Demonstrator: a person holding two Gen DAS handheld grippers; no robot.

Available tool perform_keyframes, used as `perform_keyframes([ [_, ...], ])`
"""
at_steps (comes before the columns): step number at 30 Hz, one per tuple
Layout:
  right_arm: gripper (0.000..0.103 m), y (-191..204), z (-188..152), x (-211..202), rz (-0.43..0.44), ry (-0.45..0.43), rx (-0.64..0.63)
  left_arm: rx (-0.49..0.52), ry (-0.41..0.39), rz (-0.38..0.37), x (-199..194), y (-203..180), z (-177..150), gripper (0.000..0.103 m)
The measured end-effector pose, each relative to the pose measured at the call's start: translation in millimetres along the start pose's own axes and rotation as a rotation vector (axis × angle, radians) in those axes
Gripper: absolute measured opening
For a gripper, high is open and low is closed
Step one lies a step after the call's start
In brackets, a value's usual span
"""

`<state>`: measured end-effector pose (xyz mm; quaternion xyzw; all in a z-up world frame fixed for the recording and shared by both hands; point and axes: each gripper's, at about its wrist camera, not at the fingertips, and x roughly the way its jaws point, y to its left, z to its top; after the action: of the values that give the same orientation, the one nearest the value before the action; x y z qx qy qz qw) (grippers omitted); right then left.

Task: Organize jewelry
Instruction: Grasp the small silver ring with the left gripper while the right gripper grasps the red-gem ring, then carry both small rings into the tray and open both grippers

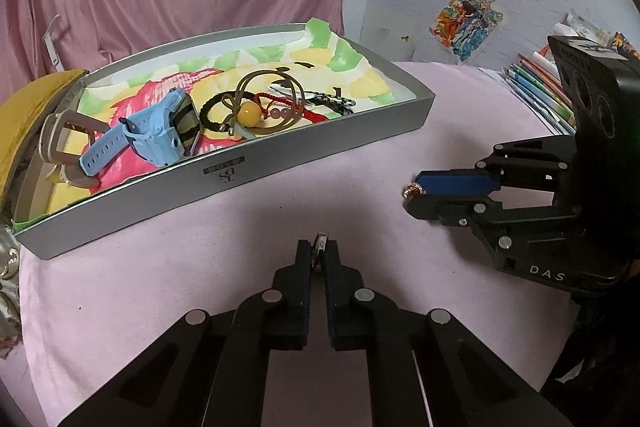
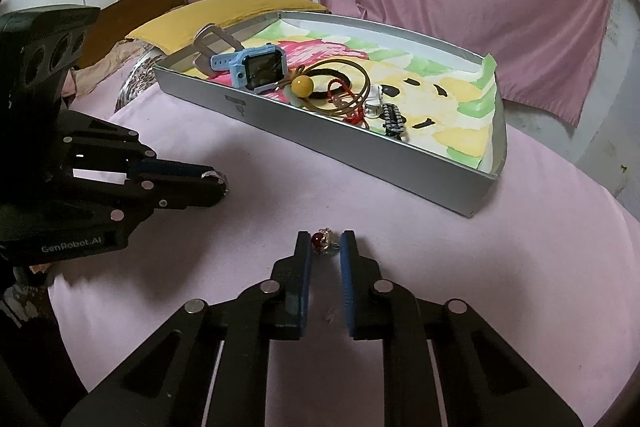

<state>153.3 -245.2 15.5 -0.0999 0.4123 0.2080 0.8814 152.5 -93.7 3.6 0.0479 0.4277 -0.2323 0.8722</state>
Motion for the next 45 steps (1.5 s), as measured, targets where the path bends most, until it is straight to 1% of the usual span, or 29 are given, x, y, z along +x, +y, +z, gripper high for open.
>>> perform_keyframes([
  [4,0.009,0.8,-0.9,-3.5,-0.003,-0.016,0.003,-0.014,-0.015,-0.011,-1.9,-0.4,-0.2,0.006],
  [13,0.009,-0.8,0.0,-21.0,-0.017,-0.121,0.062,-0.075,-0.128,0.011,-21.9,3.5,5.1,0.006],
  [16,0.009,0.7,6.3,-29.8,-0.029,-0.189,0.079,-0.09,-0.17,0.025,-27.5,5.5,8.8,0.006],
  [21,0.009,1.6,24.0,-49.4,-0.073,-0.349,0.1,-0.105,-0.239,0.045,-38.2,12.2,24.2,0.006],
  [26,0.009,3.2,42.3,-61.1,-0.119,-0.481,0.13,-0.125,-0.354,0.088,-53.8,20.1,44.2,0.006],
  [30,0.009,1.9,56.2,-64.1,-0.148,-0.555,0.153,-0.136,-0.456,0.125,-62.4,25.5,57.5,0.006],
  [32,0.009,-0.1,63.1,-63.9,-0.161,-0.577,0.159,-0.137,-0.51,0.155,-64.0,27.5,63.0,0.006],
  [37,0.009,-1.4,79.8,-57.0,-0.192,-0.609,0.147,-0.134,-0.602,0.22,-62.9,33.5,70.7,0.006],
  [40,0.009,-2.0,86.2,-50.3,-0.208,-0.615,0.139,-0.137,-0.611,0.259,-56.4,39.3,77.1,0.006],
  [45,0.009,-4.3,93.0,-35.8,-0.236,-0.615,0.135,-0.143,-0.603,0.272,-41.6,44.9,81.8,0.006],
])
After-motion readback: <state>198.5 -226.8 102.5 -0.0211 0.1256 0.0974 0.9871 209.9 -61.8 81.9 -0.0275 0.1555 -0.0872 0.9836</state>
